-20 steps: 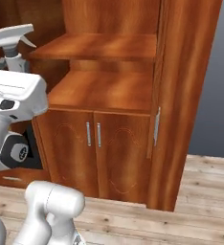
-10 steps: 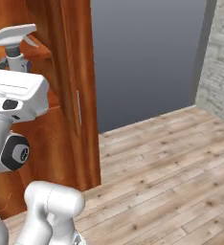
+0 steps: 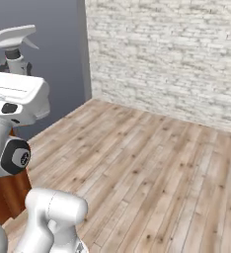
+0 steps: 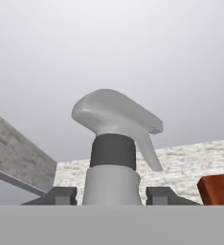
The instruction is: Grab the spray bottle from the cabinet, then place it next to the cutting board for sanitizing. Then grab the dish brush from the countertop next to the sink and place it next to the cutting board.
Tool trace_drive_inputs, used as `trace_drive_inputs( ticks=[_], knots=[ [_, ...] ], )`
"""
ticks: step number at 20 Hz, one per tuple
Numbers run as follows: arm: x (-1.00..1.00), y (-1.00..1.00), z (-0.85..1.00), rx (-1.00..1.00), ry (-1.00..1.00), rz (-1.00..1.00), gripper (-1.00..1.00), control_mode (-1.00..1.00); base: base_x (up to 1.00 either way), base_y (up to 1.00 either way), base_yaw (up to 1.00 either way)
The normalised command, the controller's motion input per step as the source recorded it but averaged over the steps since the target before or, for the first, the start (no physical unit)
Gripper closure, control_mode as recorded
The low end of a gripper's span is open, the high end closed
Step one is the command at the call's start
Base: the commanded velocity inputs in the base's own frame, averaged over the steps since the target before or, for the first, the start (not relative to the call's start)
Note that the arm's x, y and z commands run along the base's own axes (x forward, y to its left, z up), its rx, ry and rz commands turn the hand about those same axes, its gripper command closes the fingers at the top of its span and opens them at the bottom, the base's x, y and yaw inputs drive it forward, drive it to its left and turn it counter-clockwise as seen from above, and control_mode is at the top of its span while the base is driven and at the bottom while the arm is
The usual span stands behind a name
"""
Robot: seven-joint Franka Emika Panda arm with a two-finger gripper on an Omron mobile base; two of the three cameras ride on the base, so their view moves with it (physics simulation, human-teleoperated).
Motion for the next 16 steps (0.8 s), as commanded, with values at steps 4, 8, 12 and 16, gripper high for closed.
trace_drive_inputs(
  ticks=[4,8,12,16],
  knots=[
    [0.0,0.0,0.0,0.0,0.0,0.0,1.0,1.0,0.0,-0.32,-0.73],
    [0.0,0.0,0.0,0.0,0.0,0.0,1.0,1.0,0.0,-0.48,-0.74],
    [0.0,0.0,0.0,0.0,0.0,0.0,1.0,1.0,-0.02,-0.63,-0.65],
    [0.0,0.0,0.0,0.0,0.0,0.0,1.0,1.0,-0.01,-0.72,-0.62]
  ],
)
